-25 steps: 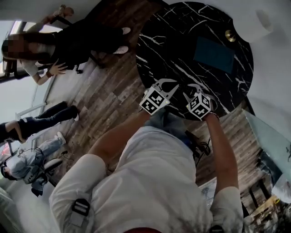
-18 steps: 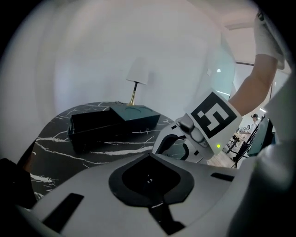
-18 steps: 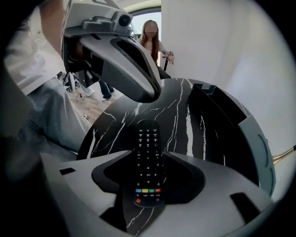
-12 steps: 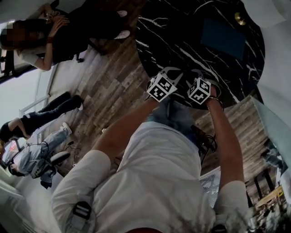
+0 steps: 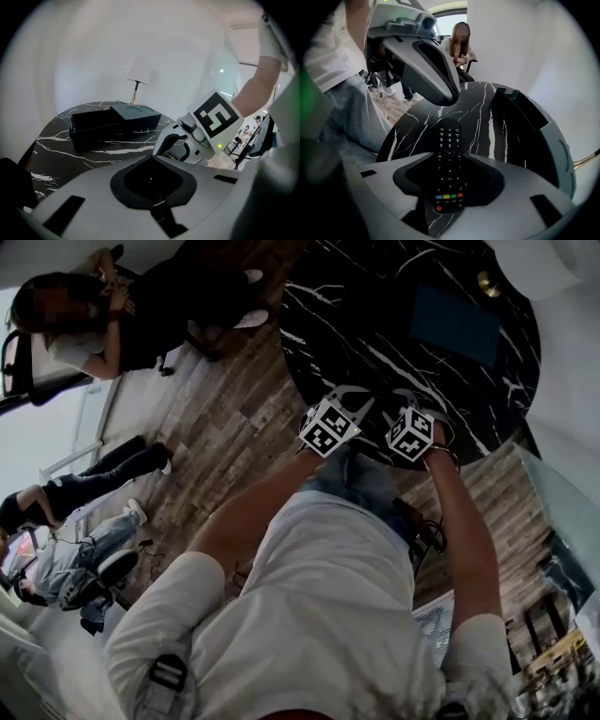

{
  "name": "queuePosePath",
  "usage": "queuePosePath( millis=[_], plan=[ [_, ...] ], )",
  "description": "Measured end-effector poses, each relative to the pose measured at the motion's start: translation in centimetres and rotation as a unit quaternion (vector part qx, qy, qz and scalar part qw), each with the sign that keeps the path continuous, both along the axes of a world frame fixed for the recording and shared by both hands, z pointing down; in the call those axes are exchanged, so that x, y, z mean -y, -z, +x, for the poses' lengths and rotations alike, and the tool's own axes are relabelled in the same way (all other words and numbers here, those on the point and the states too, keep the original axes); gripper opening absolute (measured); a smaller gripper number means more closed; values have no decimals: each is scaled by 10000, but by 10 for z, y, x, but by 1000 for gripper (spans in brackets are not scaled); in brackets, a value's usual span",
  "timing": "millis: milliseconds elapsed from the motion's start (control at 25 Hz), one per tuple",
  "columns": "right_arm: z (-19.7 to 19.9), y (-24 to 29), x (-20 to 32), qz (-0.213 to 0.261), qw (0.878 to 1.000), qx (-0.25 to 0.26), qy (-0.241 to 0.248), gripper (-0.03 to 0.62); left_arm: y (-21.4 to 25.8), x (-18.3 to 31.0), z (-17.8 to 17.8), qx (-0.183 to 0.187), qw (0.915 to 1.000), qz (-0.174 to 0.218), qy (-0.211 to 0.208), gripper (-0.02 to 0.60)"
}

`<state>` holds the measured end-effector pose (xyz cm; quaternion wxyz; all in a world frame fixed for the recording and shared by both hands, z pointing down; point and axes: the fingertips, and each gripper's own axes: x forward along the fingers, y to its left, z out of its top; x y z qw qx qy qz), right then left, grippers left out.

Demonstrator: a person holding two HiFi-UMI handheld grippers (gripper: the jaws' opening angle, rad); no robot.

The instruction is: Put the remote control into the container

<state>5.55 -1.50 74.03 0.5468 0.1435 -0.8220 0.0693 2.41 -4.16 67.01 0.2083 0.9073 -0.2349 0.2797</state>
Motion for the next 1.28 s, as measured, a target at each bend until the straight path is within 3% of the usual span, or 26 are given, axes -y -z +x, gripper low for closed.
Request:
queuePosePath(
  millis=[360,600,1000,1280],
  plan=[
    [6,66,22,557,9984,97,69,192,62,14,-6,-365,9985,293,270,6],
    [7,97,54,860,9960,213,112,192,78,33,-4,-451,9969,431,475,6],
    [-19,131,157,1309,9907,240,292,192,111,125,-30,-382,9925,923,705,6],
    [-32,100,221,1213,9916,-19,453,192,90,194,-49,-90,9928,922,766,6]
  ],
)
